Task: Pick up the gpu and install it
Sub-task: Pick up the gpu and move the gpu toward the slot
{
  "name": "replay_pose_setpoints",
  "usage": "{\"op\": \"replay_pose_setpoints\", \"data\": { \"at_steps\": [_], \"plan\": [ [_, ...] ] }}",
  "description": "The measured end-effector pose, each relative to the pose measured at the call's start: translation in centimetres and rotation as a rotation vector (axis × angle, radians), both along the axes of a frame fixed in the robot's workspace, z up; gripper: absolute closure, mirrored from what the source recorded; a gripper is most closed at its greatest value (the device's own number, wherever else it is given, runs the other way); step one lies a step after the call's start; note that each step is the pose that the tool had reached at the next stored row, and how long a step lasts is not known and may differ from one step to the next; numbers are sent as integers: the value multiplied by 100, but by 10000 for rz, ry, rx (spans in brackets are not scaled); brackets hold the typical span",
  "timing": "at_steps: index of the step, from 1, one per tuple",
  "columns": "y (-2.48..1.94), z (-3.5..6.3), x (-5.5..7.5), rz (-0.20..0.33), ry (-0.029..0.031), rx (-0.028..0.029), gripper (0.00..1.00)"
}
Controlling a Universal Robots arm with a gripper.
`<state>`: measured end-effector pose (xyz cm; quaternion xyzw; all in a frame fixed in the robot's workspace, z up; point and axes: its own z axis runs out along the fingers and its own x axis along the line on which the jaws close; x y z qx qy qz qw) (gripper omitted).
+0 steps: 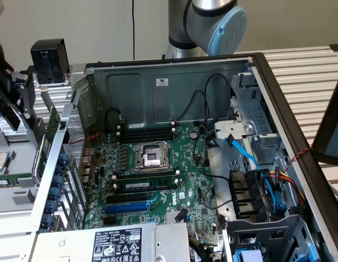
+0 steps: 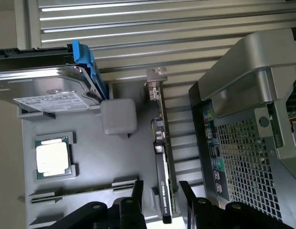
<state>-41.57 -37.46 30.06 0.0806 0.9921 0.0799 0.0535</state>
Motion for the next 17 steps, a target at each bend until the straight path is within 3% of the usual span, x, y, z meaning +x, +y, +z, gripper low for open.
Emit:
{"op": "replay_pose_setpoints", "data": {
  "at_steps": [3, 9, 11, 14, 15, 17],
  "plan": [
    [-8, -54, 35, -10, 2, 61, 58],
    [-45, -159, 52, -17, 0, 243, 58],
    [-58, -187, 64, -17, -3, 334, 58],
    [-74, -218, 80, -17, 1, 523, 58],
    [-81, -234, 81, -19, 1, 567, 58],
    [-88, -270, 83, -21, 0, 595, 58]
  ]
}}
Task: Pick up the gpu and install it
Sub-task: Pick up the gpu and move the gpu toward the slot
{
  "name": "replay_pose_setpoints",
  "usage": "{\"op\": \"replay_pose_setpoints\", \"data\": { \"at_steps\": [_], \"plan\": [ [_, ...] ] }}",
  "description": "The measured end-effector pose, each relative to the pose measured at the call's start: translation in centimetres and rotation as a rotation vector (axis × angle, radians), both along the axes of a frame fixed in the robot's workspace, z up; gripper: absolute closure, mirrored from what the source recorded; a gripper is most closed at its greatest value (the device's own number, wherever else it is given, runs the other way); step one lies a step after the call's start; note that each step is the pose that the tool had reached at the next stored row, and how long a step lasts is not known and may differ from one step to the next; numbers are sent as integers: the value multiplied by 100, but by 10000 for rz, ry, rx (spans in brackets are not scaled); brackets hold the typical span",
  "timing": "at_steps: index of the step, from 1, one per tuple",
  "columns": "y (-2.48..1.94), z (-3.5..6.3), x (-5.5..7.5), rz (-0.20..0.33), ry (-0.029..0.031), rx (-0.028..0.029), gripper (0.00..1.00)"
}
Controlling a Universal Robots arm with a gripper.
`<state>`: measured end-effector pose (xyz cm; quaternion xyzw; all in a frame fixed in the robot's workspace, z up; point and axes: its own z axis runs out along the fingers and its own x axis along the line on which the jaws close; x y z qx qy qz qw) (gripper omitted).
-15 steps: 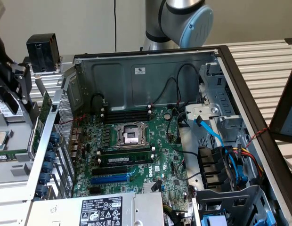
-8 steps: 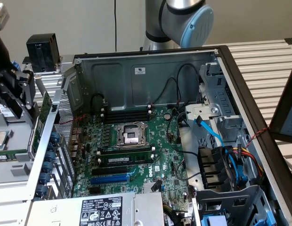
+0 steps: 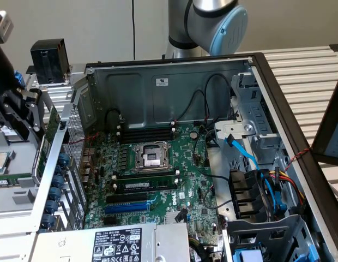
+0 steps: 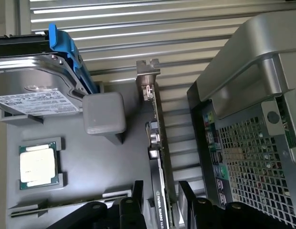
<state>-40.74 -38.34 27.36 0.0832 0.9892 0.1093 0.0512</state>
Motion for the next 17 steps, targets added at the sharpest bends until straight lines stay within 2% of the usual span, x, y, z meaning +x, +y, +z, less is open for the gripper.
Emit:
{"op": "replay_pose_setpoints", "data": {
  "at_steps": [6, 8, 10, 13, 17],
  "plan": [
    [-1, -97, 14, -33, -1, 8, 58],
    [4, -107, 15, -41, 2, -6, 58],
    [19, -118, 14, -57, 0, -46, 58],
    [49, -143, 14, -60, 0, -170, 58],
    [53, -203, 8, -60, 0, -183, 58]
  ]
}}
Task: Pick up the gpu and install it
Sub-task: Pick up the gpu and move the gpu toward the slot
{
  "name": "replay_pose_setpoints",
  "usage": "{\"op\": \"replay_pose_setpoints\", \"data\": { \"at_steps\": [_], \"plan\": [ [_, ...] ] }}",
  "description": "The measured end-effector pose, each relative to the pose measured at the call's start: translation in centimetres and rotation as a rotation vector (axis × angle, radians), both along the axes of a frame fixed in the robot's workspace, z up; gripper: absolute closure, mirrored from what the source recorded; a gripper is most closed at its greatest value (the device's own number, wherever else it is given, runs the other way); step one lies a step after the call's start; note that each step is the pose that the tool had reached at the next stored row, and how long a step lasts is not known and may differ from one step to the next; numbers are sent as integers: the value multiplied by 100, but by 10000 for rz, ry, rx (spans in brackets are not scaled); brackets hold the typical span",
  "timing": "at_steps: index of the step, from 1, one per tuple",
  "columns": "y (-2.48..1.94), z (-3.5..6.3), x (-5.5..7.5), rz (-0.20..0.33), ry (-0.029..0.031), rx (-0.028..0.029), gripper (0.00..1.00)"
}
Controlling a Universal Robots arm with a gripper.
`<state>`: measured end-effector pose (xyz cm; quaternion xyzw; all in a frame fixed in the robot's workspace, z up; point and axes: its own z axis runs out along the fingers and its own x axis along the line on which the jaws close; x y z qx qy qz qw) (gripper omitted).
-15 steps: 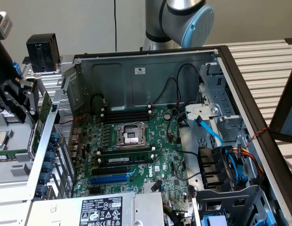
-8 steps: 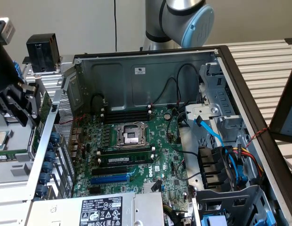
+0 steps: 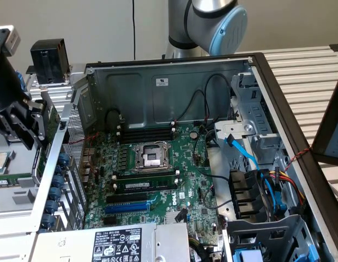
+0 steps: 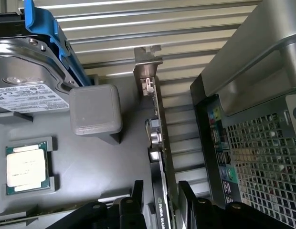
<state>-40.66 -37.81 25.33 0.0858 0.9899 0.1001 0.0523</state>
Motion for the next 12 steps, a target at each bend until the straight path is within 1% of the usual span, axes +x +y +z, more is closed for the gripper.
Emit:
{"op": "replay_pose_setpoints", "data": {
  "at_steps": [2, 5, 6, 9, 12],
  "plan": [
    [0, -20, -9, 9, -3, 0, 58],
    [2, -53, -19, 53, -27, 1, 58],
    [12, -61, -19, 62, -26, 0, 58],
    [15, -64, -19, 95, -27, 0, 58],
    [15, -66, -13, 139, -46, 2, 58]
  ]
}}
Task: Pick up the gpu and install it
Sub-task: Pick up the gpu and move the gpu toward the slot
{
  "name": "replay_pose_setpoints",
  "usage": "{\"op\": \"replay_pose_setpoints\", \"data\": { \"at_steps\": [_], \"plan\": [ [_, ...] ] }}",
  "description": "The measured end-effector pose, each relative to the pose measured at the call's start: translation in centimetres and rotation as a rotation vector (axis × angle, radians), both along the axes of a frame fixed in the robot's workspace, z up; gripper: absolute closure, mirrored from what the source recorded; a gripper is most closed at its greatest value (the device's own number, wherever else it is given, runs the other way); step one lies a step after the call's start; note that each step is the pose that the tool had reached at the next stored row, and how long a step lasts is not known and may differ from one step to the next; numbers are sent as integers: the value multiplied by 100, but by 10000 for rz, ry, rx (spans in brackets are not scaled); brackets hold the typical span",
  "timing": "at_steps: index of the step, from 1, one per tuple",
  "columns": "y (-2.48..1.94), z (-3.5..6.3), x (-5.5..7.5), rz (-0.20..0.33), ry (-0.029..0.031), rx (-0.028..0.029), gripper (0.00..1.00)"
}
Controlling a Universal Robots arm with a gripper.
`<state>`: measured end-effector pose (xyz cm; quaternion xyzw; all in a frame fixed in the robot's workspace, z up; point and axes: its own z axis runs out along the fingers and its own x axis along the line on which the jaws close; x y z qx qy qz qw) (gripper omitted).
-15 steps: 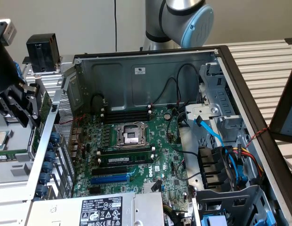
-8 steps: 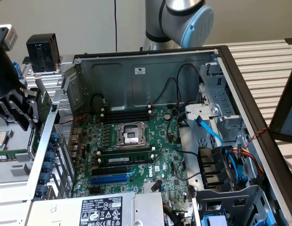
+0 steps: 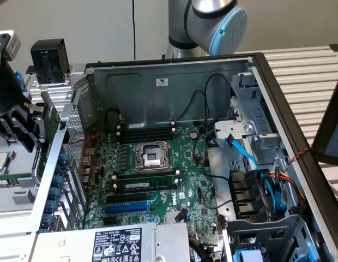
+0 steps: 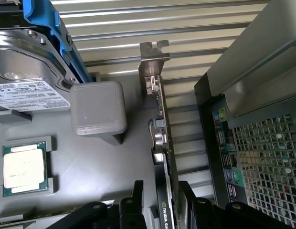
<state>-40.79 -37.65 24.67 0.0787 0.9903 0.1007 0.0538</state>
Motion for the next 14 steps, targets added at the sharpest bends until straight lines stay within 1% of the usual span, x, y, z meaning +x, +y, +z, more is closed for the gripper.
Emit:
{"op": "replay_pose_setpoints", "data": {
  "at_steps": [1, 2, 6, 14],
  "plan": [
    [0, 0, 1, 26, 1, 0, 58],
    [1, -1, 1, 56, -13, 0, 58],
    [0, -5, 4, 241, -33, -1, 58],
    [1, -32, 25, 892, -33, -1, 58]
  ]
}}
